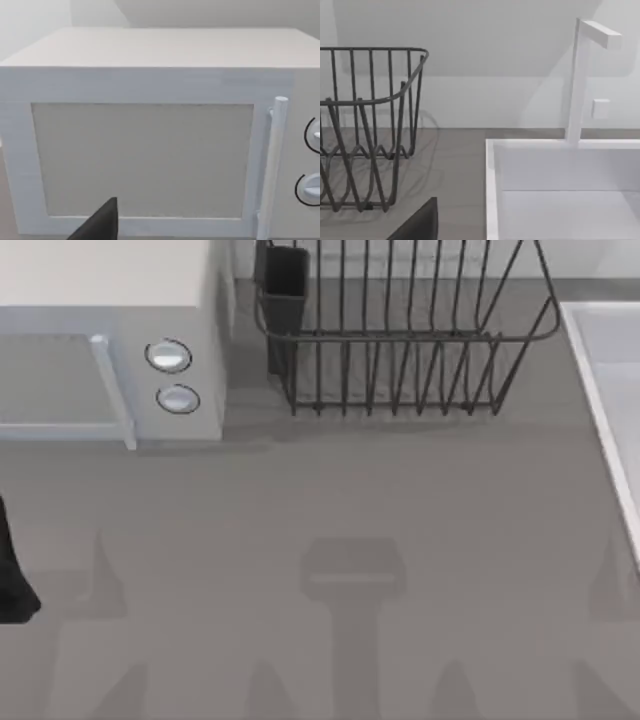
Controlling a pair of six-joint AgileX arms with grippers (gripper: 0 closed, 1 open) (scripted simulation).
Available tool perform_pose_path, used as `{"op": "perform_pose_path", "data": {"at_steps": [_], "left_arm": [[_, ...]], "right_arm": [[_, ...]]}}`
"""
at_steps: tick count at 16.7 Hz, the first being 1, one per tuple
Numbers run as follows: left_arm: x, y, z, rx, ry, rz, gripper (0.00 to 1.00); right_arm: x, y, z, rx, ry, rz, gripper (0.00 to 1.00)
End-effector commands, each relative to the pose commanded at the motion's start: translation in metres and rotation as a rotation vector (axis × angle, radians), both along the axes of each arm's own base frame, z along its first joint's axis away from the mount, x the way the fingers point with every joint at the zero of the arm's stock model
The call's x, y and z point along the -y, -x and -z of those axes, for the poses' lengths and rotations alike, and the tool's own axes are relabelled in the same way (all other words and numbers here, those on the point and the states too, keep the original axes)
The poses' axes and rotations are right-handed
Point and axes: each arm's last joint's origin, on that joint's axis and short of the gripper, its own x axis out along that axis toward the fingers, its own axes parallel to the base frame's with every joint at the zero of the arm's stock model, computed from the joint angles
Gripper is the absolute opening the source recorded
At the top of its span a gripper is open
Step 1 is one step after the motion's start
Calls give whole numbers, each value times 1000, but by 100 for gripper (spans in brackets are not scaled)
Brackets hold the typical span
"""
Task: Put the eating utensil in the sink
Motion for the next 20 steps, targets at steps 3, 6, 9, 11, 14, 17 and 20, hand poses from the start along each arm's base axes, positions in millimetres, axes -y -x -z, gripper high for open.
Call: {"op": "perform_pose_path", "data": {"at_steps": [3, 6, 9, 11, 14, 17, 20], "left_arm": [[0, 0, 0, 0, 0, 0, 100], [0, 0, 0, 0, 0, 0, 100], [0, 0, 0, 0, 0, 0, 100], [0, 0, 0, 0, 0, 0, 100], [0, 0, 0, 0, 0, 0, 100], [0, 0, 0, 0, 0, 0, 100], [0, 0, 0, 0, 0, 0, 100]], "right_arm": [[1, 0, -2, -12, 4, 7, 100], [5, -1, -15, -112, 31, 46, 100], [12, -9, -30, -325, 64, 97, 100], [20, -20, -37, -530, 76, 126, 100], [36, -43, -37, -895, 64, 146, 100], [56, -66, -32, -1221, 18, 138, 100], [75, -85, -31, -1428, -34, 116, 100]]}}
